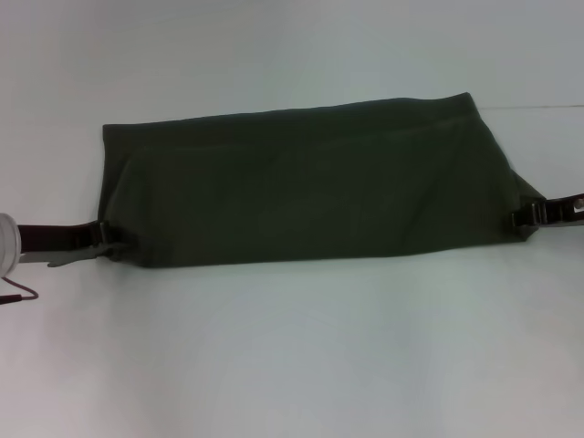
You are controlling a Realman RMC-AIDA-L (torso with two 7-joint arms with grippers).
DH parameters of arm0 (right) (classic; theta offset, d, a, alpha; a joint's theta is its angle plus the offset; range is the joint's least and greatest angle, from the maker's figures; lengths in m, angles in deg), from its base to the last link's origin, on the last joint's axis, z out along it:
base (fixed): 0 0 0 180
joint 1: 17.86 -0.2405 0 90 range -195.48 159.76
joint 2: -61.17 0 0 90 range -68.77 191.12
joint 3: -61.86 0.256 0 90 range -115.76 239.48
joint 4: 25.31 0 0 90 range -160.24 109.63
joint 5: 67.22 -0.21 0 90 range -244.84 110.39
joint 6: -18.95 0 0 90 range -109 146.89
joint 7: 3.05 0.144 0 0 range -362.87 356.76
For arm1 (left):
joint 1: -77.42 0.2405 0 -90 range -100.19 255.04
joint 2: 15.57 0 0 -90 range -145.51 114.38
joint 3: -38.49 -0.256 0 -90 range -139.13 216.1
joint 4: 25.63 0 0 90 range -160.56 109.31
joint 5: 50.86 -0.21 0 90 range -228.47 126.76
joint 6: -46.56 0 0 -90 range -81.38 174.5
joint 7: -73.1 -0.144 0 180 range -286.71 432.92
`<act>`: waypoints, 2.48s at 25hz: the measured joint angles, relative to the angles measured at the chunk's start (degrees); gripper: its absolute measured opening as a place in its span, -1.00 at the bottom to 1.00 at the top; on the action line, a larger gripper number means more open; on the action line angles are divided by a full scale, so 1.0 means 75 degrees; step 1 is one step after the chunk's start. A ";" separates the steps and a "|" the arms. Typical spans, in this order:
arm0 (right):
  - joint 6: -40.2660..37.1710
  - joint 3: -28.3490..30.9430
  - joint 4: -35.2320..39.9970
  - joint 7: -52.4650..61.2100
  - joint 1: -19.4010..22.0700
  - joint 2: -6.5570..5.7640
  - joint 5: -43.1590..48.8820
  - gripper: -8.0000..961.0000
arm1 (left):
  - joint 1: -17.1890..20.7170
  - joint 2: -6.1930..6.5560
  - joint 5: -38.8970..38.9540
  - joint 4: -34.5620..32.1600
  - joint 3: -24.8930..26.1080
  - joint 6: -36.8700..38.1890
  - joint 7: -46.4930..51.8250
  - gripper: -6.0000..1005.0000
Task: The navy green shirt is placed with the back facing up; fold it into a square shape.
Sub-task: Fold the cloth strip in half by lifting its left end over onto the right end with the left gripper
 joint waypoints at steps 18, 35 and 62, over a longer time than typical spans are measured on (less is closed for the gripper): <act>-0.0009 -0.0005 0.0007 -0.0001 -0.0011 0.0000 0.0000 -0.69 | -0.0050 0.0037 -0.0032 0.0000 -0.0060 -0.0099 0.0105 -0.92; -0.0007 0.0016 0.0018 -0.0256 0.0011 0.0000 0.0000 -0.83 | -0.0023 0.0035 -0.0032 -0.0001 -0.0075 -0.0085 0.0098 -0.92; -0.3134 0.0726 0.2571 -0.0593 0.1449 0.0368 -0.0353 -0.91 | -0.0160 0.0431 -0.1053 -0.0547 0.0614 0.2369 0.0093 -0.92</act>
